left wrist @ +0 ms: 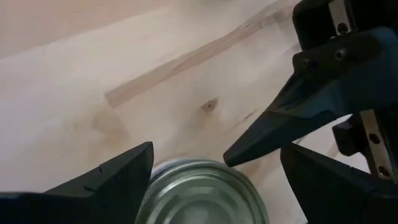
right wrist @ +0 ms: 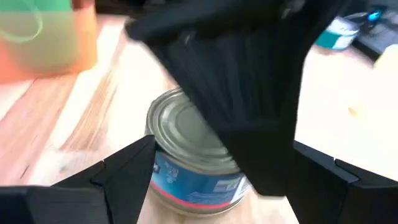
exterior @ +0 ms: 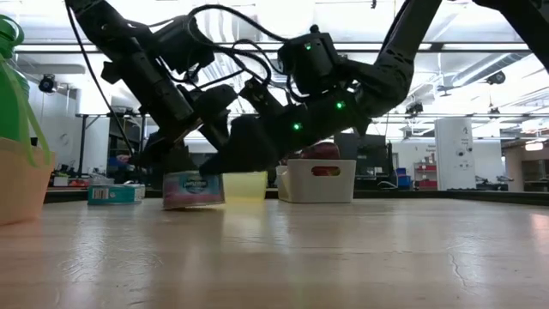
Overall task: Pick & Place Food Item
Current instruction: Put the blue and pink tuna can into the yellow bin
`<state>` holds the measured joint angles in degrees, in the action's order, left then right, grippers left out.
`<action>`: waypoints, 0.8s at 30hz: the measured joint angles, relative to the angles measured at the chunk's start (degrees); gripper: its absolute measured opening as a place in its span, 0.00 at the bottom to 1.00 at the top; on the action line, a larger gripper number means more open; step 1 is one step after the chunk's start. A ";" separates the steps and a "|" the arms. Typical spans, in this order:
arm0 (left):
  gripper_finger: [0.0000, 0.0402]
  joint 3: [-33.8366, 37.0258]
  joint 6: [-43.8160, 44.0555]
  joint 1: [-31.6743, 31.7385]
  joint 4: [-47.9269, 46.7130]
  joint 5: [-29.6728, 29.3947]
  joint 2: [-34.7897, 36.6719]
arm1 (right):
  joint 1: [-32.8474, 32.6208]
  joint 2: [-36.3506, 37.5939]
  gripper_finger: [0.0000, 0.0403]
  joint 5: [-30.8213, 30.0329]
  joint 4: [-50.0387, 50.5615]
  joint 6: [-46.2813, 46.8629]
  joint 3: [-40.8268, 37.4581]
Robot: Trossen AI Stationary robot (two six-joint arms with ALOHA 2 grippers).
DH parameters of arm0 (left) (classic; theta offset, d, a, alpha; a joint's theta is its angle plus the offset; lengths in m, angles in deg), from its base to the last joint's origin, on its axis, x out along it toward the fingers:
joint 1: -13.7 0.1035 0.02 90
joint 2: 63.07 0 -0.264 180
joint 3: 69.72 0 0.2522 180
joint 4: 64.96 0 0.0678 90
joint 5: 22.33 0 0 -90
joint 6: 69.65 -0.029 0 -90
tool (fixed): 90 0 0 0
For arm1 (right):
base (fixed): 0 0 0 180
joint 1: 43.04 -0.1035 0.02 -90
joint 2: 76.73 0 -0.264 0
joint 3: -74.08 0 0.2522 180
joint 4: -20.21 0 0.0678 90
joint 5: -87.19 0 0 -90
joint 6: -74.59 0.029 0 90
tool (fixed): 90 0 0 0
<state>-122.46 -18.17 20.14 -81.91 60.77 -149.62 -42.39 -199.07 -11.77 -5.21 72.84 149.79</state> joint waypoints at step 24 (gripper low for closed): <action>0.88 -1.90 -4.90 1.55 -9.54 1.75 5.57 | 0.64 3.13 0.76 -5.89 6.01 -2.79 -0.22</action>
<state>-124.36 -23.07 21.69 -91.45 62.52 -144.05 -41.75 -195.94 -17.66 0.81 70.05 149.57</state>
